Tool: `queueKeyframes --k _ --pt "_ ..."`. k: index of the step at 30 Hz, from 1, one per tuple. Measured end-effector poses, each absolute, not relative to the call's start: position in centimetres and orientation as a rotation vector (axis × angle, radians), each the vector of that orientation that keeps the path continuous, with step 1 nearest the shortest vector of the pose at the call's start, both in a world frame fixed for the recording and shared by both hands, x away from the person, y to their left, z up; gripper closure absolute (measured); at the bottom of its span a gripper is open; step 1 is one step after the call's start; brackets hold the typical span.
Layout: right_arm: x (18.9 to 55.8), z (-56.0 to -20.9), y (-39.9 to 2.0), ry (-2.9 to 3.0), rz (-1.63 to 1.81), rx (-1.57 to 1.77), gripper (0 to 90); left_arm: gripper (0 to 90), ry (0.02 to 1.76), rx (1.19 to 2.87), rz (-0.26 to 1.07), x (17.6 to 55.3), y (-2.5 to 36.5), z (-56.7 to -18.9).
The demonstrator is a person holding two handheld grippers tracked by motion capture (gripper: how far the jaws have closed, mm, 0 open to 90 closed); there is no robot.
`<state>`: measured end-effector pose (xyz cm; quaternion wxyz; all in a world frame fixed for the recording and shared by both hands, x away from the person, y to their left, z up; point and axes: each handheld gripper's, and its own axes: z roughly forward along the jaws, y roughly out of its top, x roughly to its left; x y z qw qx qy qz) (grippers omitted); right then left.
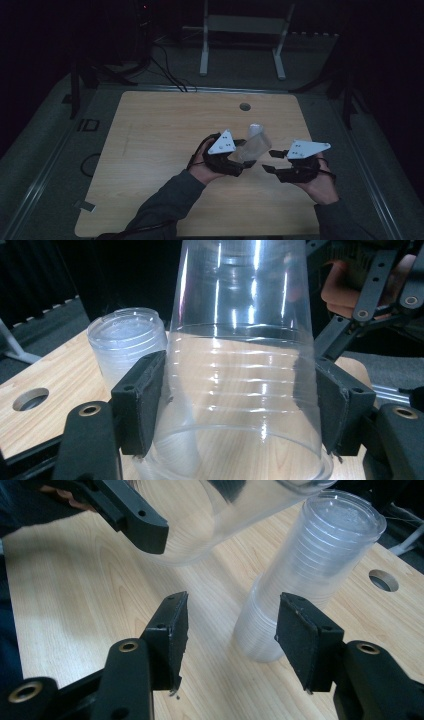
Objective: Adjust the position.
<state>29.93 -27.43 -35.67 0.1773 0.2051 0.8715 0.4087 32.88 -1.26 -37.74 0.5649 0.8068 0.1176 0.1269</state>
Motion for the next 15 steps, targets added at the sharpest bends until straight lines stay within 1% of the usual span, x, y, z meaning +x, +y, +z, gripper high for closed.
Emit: queueKeyframes --k 15 --pt "30.24 -34.8 -27.51 2.535 1.035 0.511 43.7 31.1 0.22 1.966 0.279 32.91 -1.26 -37.7"
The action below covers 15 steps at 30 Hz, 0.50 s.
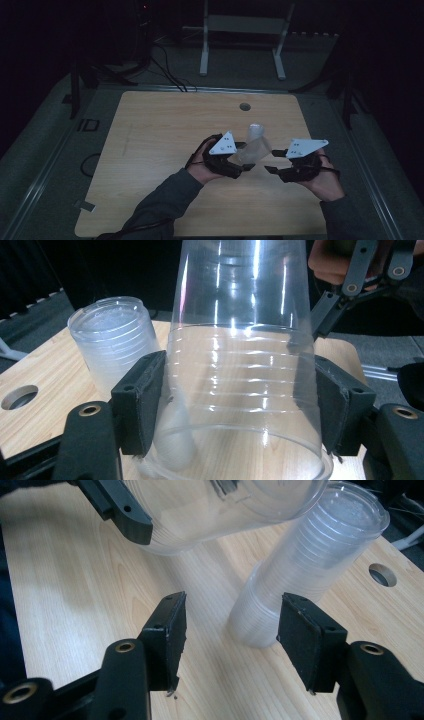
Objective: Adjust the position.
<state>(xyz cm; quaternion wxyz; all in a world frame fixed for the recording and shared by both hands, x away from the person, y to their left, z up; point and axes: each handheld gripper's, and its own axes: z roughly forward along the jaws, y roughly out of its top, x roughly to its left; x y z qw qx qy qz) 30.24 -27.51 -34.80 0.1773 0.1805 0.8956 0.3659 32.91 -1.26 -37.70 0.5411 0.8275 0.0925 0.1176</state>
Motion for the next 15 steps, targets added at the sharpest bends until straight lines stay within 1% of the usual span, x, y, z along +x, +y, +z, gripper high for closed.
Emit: queueKeyframes --k 15 --pt "30.3 -33.5 -26.9 2.619 0.892 0.392 42.4 31.1 0.17 2.015 0.263 32.8 -1.3 -37.7"
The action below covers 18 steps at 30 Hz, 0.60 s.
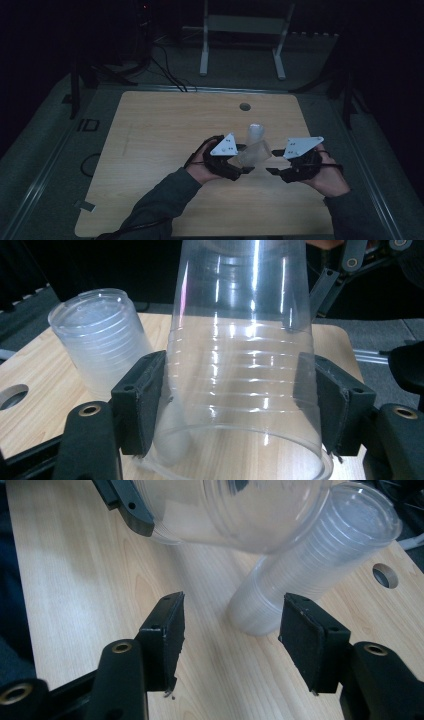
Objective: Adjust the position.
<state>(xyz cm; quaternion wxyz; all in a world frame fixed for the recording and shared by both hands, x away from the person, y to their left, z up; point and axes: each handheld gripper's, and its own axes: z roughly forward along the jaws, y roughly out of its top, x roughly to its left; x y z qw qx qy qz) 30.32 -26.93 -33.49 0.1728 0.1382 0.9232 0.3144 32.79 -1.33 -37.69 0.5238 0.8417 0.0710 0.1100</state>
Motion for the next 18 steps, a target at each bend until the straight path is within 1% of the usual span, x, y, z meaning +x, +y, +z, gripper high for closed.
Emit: queueKeyframes --k 18 --pt "30.4 -32.9 -25.7 2.722 0.701 0.296 40.3 31.1 0.136 2.1 0.234 32.9 -1.9 -38.4"
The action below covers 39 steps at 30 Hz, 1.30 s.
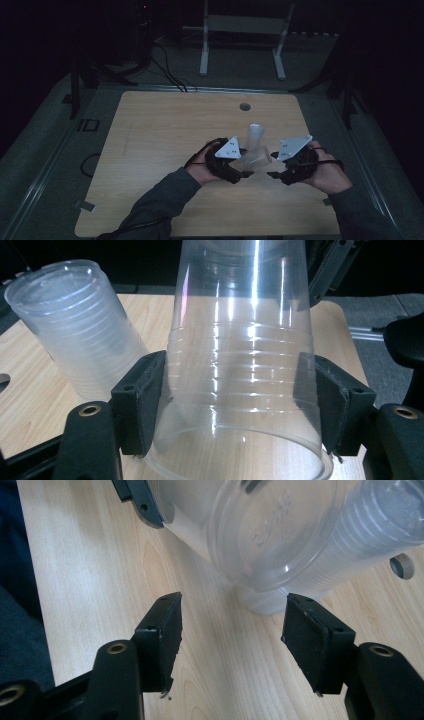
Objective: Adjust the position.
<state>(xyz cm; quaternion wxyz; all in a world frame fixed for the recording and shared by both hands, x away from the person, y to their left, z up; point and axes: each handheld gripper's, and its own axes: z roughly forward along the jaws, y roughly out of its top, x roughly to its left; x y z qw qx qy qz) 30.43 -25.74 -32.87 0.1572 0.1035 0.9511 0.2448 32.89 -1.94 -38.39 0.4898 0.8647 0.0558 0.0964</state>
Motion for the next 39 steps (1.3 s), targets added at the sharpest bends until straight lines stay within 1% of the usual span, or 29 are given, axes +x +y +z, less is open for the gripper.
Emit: queueKeyframes --k 27,39 --pt "31.0 -32.8 -24.0 2.831 0.467 0.174 37.8 31.5 0.039 2.287 0.226 32.7 -3.6 -39.0" --pt "31.1 -33.0 -22.9 2.875 0.365 0.108 36.8 31.5 0.004 2.338 0.228 32.5 -4.1 -39.1"
